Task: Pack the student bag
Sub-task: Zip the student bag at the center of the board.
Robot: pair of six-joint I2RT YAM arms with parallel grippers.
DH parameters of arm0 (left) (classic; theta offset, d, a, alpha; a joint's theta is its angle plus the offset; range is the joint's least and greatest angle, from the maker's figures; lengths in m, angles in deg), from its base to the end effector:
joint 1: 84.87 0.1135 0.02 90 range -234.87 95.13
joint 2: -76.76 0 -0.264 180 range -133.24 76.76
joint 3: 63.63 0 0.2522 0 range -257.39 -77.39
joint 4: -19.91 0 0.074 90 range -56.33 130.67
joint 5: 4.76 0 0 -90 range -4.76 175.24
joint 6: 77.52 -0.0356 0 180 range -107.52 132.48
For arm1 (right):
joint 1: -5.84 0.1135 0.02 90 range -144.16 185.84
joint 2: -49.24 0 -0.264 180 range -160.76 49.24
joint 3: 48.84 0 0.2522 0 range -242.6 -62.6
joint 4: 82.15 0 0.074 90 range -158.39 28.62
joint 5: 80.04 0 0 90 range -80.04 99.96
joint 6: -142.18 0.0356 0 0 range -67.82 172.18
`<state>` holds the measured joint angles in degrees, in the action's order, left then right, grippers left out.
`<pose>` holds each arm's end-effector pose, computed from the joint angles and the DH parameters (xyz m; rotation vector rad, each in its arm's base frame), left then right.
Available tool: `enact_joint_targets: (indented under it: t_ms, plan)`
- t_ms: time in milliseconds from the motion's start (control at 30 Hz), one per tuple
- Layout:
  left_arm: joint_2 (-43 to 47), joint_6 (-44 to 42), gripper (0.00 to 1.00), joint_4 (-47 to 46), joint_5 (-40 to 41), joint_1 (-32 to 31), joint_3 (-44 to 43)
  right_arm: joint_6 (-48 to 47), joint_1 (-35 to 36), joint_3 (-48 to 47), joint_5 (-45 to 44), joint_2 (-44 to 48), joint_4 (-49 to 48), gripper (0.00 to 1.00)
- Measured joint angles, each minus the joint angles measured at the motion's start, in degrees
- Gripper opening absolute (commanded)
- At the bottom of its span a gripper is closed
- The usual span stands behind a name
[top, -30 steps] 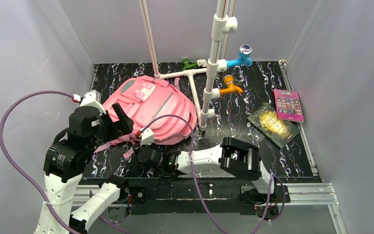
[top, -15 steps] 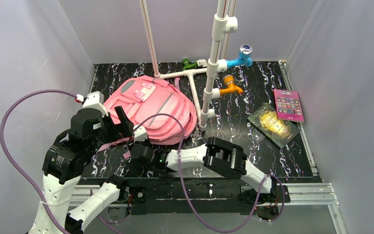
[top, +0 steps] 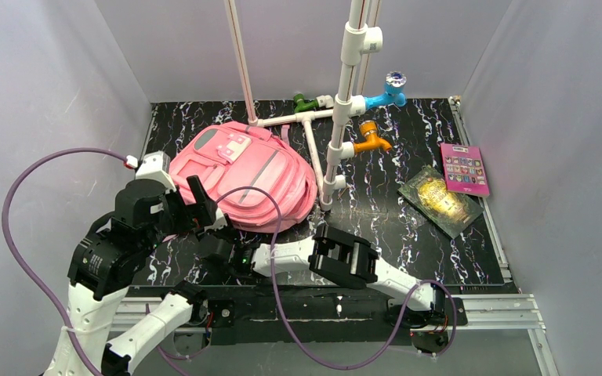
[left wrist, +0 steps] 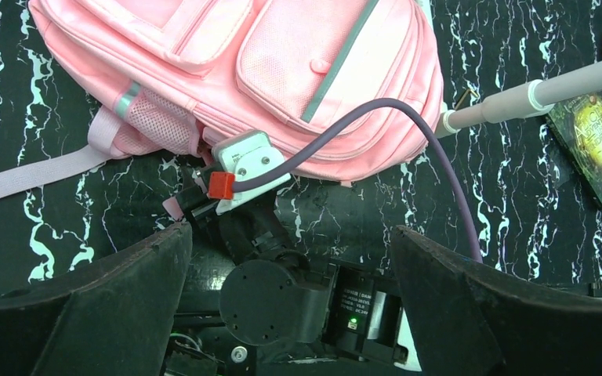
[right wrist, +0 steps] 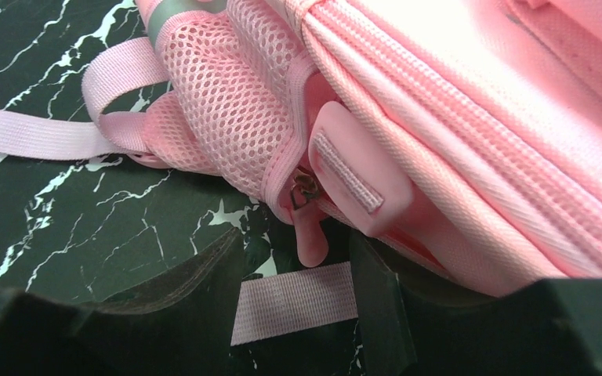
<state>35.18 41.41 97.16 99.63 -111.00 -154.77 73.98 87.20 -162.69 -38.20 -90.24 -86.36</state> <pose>0.0777 -0.0282 0.4302 -0.2064 2.0447 -0.3432 0.1072 0.5290 0.1402 -0.4087 1.7944 0.4516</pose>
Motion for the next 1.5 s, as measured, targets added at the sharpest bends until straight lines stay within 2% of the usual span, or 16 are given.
enact_joint_targets:
  t_ms: [67, 133, 400, 600, 833, 967, 1133, 1333, 1500]
  plan:
    - [0.2, 0.0, 0.97, 0.0, 0.0, -0.3, 0.3, -0.3, 0.0, -1.1, -0.9, -1.0, 0.2, 0.57]
    - [0.3, -0.1, 0.97, 0.0, 0.0, -0.5, 0.6, -0.8, 0.0, -1.8, -1.9, -1.7, 0.4, 0.5]
    - [0.5, -0.4, 0.98, 0.0, 0.7, -1.4, 1.7, -3.4, -1.1, -5.9, -3.9, -5.3, 0.5, 0.02]
    - [0.6, -0.4, 0.98, 0.3, 2.5, -1.4, 3.3, -4.4, -1.4, -2.5, 0.0, -2.4, 1.6, 0.01]
    - [-0.4, -0.4, 0.98, -2.1, 6.0, -0.3, 8.0, -2.5, -3.2, 11.5, 12.5, 12.0, 5.5, 0.01]
    - [-2.5, 0.3, 0.98, -5.2, 4.3, 5.6, 13.0, 0.2, -5.2, 17.0, 19.8, 17.1, 6.1, 0.01]
    - [-5.9, 1.2, 0.98, -8.8, 0.2, 12.2, 17.5, 3.4, -7.1, 20.5, 27.8, 18.2, 5.6, 0.01]
    - [-9.4, 1.7, 0.98, -16.5, -7.3, 21.1, 25.7, 4.6, -7.7, 20.7, 31.7, 18.4, 5.7, 0.01]
    - [-15.2, 1.8, 0.97, -23.8, -11.4, 25.9, 32.2, 4.8, -8.0, 20.7, 33.0, 19.4, 8.0, 0.01]
